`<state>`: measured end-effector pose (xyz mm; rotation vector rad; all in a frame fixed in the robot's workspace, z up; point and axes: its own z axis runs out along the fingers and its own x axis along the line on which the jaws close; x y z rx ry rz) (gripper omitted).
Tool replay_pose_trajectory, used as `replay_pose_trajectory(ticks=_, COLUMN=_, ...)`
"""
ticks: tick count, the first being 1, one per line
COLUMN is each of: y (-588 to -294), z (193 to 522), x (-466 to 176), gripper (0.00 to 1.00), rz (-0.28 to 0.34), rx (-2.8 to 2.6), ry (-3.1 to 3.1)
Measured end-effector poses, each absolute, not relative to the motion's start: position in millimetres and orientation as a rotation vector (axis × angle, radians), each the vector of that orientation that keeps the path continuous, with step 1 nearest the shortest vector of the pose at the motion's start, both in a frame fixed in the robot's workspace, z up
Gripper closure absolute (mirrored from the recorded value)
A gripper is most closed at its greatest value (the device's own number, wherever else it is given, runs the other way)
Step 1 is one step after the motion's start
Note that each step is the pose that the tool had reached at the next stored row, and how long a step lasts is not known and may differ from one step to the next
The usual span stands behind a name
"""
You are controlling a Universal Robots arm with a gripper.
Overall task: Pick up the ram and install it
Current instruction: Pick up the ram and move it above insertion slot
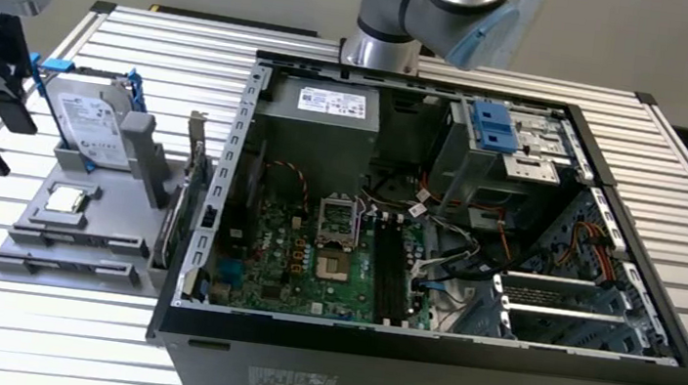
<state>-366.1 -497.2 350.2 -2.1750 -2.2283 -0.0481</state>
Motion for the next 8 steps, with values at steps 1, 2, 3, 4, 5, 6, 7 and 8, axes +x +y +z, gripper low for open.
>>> replay_pose_trajectory(ticks=1, y=-497.2, z=349.4, x=-366.0, gripper=0.00, rz=-0.048, rx=-2.175, ry=-2.228)
replay_pose_trajectory(ticks=2, y=-497.2, z=348.5, x=-366.1, gripper=0.00, rz=-0.048, rx=-2.175, ry=-2.228)
replay_pose_trajectory(ticks=3, y=-497.2, z=347.6, x=-366.1, gripper=0.00, rz=-0.048, rx=-2.175, ry=-2.228)
replay_pose_trajectory(ticks=4, y=-497.2, z=346.8, x=-366.0, gripper=0.00, rz=-0.048, rx=-2.175, ry=-2.228)
replay_pose_trajectory(ticks=5, y=-497.2, z=346.0, x=-366.1, gripper=0.00, rz=-0.048, rx=-2.175, ry=-2.228)
replay_pose_trajectory(ticks=6, y=-497.2, z=345.2, x=-366.0, gripper=0.00, rz=-0.048, rx=-2.175, ry=-2.228)
replay_pose_trajectory(ticks=7, y=-497.2, z=344.3, x=-366.1, gripper=0.00, rz=-0.048, rx=-2.175, ry=-2.228)
replay_pose_trajectory(ticks=8, y=-497.2, z=343.6, x=-366.0, gripper=0.00, rz=-0.048, rx=-2.175, ry=-2.228)
